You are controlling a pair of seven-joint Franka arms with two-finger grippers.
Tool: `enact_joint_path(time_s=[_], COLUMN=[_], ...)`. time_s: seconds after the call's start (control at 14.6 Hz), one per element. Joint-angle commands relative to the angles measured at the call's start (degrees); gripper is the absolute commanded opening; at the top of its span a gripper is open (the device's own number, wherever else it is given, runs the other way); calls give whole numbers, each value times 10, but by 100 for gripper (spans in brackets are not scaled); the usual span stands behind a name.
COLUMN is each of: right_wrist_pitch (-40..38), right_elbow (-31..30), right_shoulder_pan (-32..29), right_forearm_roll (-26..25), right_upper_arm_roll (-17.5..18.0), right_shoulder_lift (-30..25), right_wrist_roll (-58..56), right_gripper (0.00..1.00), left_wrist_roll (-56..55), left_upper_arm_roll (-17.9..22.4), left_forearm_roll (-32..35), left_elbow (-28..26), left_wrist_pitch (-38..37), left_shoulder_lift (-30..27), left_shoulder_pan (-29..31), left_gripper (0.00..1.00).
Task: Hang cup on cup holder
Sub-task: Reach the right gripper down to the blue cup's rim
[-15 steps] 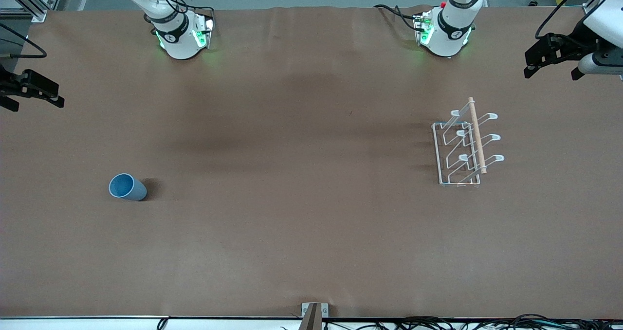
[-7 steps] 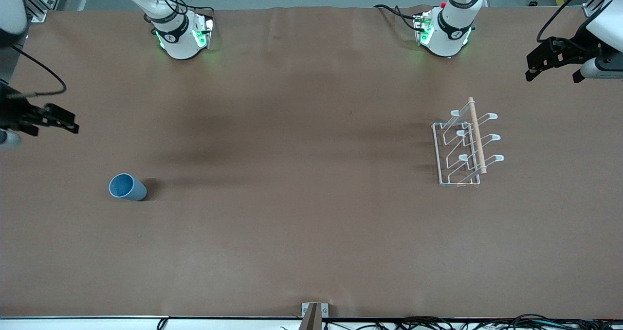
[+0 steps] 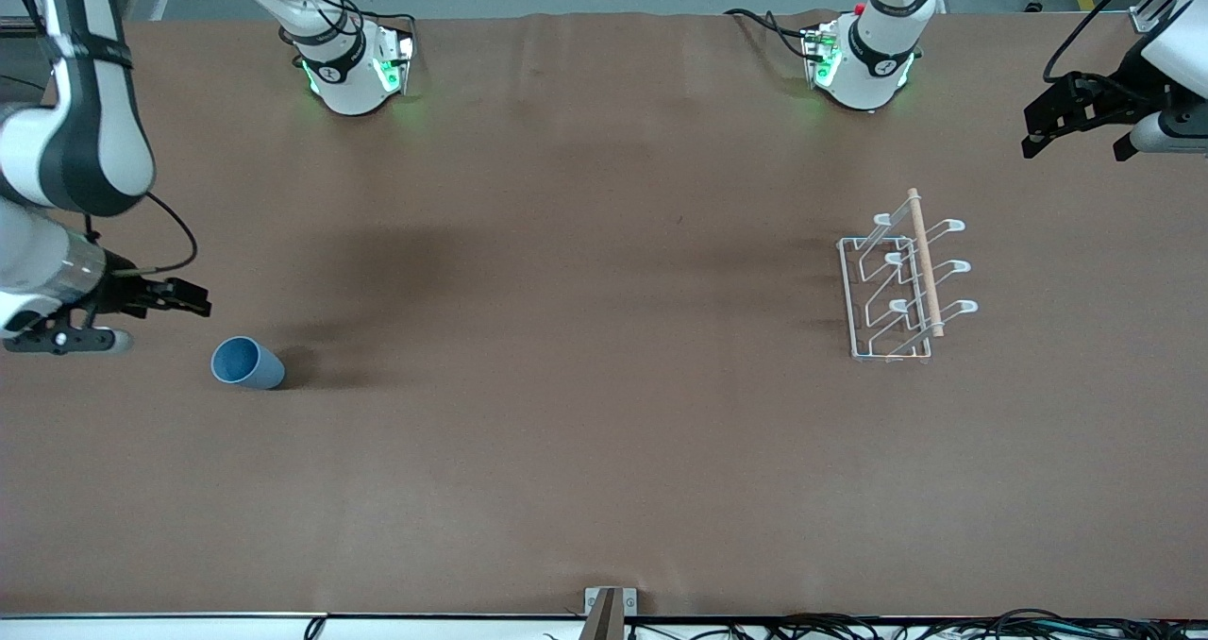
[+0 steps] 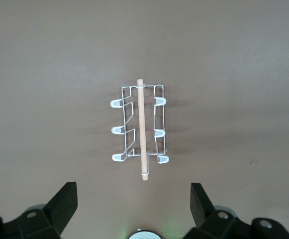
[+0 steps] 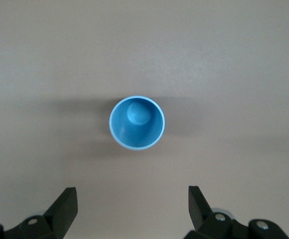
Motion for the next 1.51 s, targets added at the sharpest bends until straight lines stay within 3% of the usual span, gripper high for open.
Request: enact_joint_path(time_s=[0.0, 0.62, 0.96, 1.03, 1.1, 1.23, 1.3, 1.44], right_wrist_pitch=[47, 142, 146, 146, 146, 145, 144, 144], right_elbow=[-7, -4, -3, -2, 3, 12, 16, 16], right_shoulder_pan=[-13, -36, -36, -36, -36, -35, -35, -36], right_forearm_roll=[4, 5, 6, 6, 6, 9, 10, 10], right_upper_arm_roll=[4, 4, 5, 5, 5, 5, 5, 5], right_shoulder_lift=[34, 128, 151, 156, 160, 165, 165, 165], right_wrist_roll=[-15, -33, -35, -35, -35, -32, -30, -30], right_gripper=[99, 98, 94, 86, 69, 16, 5, 1], left_wrist_roll=[1, 5, 5, 5, 5, 5, 4, 5], left_upper_arm_roll=[-2, -3, -3, -3, -3, -3, -3, -3], left_forearm_roll=[-2, -7, -9, -13, -22, -28, -28, -28], left_elbow=[13, 14, 14, 14, 14, 13, 13, 13], left_wrist_pitch=[-8, -7, -7, -7, -7, -7, -7, -7], left_shoulder_lift=[5, 6, 6, 6, 6, 7, 7, 7], left_shoulder_pan=[2, 3, 1, 2, 2, 2, 2, 2], left_gripper=[100, 100, 100, 100, 100, 100, 100, 100])
